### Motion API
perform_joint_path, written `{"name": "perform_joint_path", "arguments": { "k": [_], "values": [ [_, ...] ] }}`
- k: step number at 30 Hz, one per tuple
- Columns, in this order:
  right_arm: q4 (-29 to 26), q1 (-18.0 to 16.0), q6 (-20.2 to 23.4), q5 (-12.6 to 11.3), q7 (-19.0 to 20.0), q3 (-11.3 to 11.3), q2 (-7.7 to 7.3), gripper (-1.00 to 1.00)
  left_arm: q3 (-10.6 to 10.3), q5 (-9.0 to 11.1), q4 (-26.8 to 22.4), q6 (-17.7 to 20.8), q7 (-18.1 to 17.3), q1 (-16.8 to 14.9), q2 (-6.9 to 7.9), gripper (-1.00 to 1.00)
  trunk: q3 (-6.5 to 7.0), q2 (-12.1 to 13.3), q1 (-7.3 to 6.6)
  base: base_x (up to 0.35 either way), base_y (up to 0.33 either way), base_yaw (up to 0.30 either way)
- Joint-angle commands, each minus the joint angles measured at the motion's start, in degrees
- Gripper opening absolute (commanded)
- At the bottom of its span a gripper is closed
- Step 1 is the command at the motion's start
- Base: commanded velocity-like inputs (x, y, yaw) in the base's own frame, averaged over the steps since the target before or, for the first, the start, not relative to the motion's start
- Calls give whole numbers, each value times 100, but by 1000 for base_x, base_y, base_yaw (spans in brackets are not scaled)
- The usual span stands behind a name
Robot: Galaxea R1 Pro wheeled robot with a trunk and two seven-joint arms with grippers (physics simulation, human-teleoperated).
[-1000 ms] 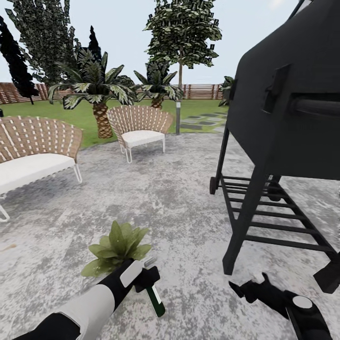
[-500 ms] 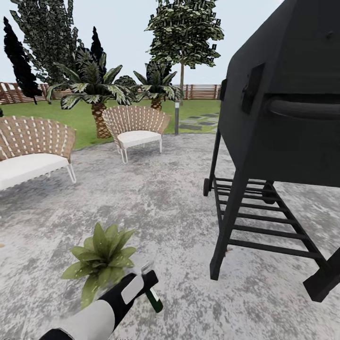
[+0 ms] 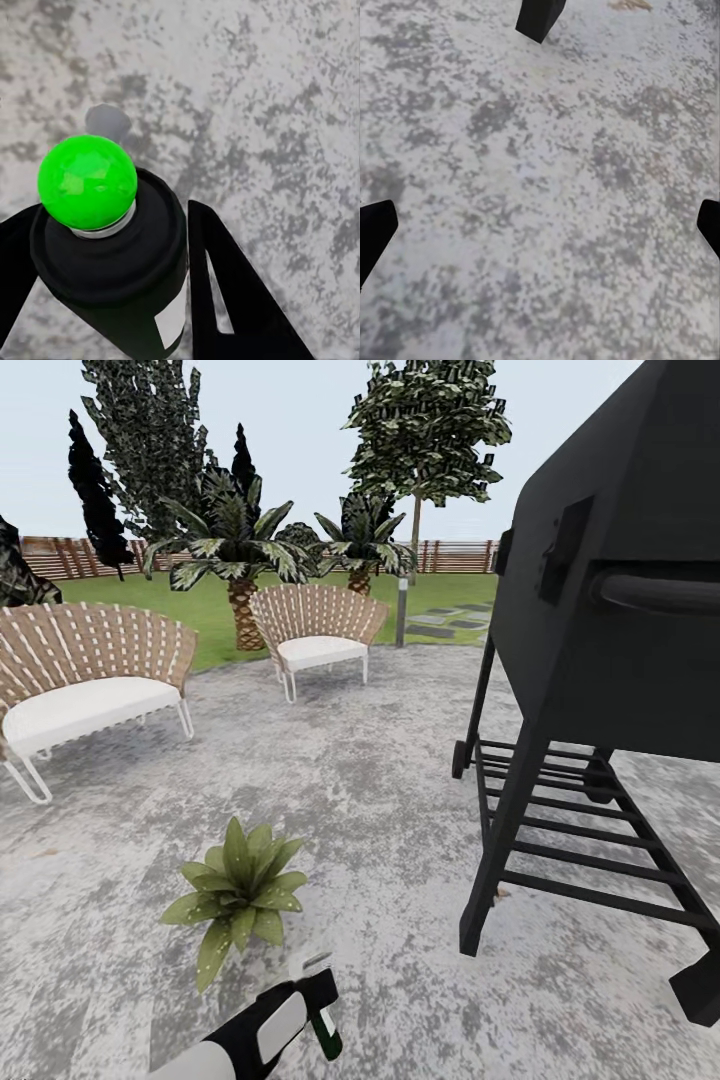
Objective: Pick up the pesticide atomizer in the garden and spray insectifuge to fully cover both potted plants in the garden.
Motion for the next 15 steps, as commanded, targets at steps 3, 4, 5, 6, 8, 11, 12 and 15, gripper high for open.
{"name": "perform_joint_path", "arguments": {
  "k": [3, 4, 5, 6, 8, 11, 12, 15],
  "values": [
    [8, 1, -66, 3, 10, -4, 0, 100, 33, 5, 18, 234, -18, 0, 351, -100, 0, 0, 0, -1, 0, 1],
    [7, 2, -70, 3, 13, -4, 0, 100, 46, 20, 10, 247, -26, 0, 427, -100, 0, 0, 0, 0, 0, 0],
    [3, 2, -72, 4, 14, -4, 0, 100, 55, 26, 4, 250, -11, -5, 459, -100, 0, 0, 0, 0, 0, 0],
    [-3, 2, -73, 4, 15, -4, 0, 100, 70, 28, -6, 227, 24, -21, 470, -100, 0, 0, 0, 0, 0, 0],
    [-9, 2, -73, 4, 15, -4, 0, 100, 134, 30, -80, 76, 171, -82, 450, -100, 0, 0, 0, 0, 0, 0],
    [-37, 2, -74, -4, 15, -4, 0, 100, 179, 30, -491, -154, 1159, -150, 390, -100, 0, 0, 0, 0, 0, 0],
    [-40, 2, -73, -5, 17, -4, 0, 100, 185, 39, -601, -161, 1495, -157, 370, -100, 0, 0, 0, 0, 0, 0],
    [-50, 2, -80, -9, 20, -4, 0, 100, 187, 47, -731, -122, 2113, -170, 311, -100, 0, 0, 0, 0, 0, 0]
  ]
}}
